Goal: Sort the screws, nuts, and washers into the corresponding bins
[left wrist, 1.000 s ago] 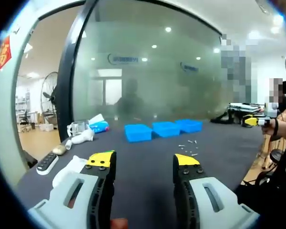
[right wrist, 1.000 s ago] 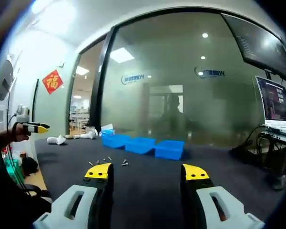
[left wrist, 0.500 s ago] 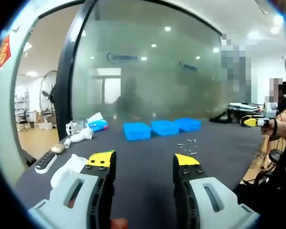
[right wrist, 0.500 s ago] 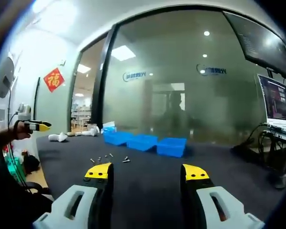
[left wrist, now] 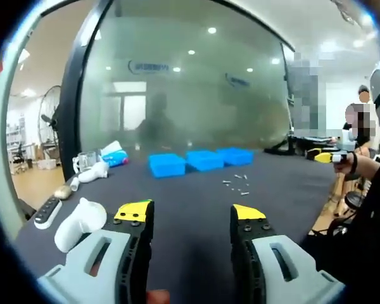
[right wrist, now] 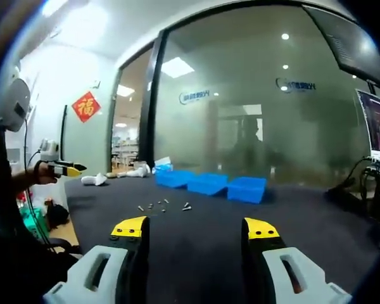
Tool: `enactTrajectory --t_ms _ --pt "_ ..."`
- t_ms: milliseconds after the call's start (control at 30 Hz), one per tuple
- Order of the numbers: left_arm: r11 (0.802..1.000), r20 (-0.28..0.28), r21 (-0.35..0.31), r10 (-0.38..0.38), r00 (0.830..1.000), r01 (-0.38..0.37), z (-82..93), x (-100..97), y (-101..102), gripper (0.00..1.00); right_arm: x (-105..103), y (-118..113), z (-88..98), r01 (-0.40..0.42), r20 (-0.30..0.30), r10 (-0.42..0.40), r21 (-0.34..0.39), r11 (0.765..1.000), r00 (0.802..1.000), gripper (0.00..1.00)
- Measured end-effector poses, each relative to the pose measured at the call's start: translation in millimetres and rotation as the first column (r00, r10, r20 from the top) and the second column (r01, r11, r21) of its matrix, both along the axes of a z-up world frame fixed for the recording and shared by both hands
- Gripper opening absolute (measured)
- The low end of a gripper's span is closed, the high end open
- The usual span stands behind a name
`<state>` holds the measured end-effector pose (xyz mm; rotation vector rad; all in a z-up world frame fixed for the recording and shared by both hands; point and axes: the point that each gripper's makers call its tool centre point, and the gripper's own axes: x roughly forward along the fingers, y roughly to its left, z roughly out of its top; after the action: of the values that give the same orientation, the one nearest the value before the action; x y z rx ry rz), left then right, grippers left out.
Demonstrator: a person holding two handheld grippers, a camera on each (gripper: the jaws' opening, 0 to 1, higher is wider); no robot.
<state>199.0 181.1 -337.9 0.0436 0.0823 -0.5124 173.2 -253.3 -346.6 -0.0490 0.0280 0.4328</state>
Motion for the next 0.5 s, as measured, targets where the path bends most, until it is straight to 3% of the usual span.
enactTrajectory --t_ms 500 --pt "0.99 -0.108 0.051 -0.123 0.986 0.129 -11.6 1.0 -17 0.48 -7 19 -2.6 -0.172 -0.05 0.171 -0.004 0.985 0.984 0.57"
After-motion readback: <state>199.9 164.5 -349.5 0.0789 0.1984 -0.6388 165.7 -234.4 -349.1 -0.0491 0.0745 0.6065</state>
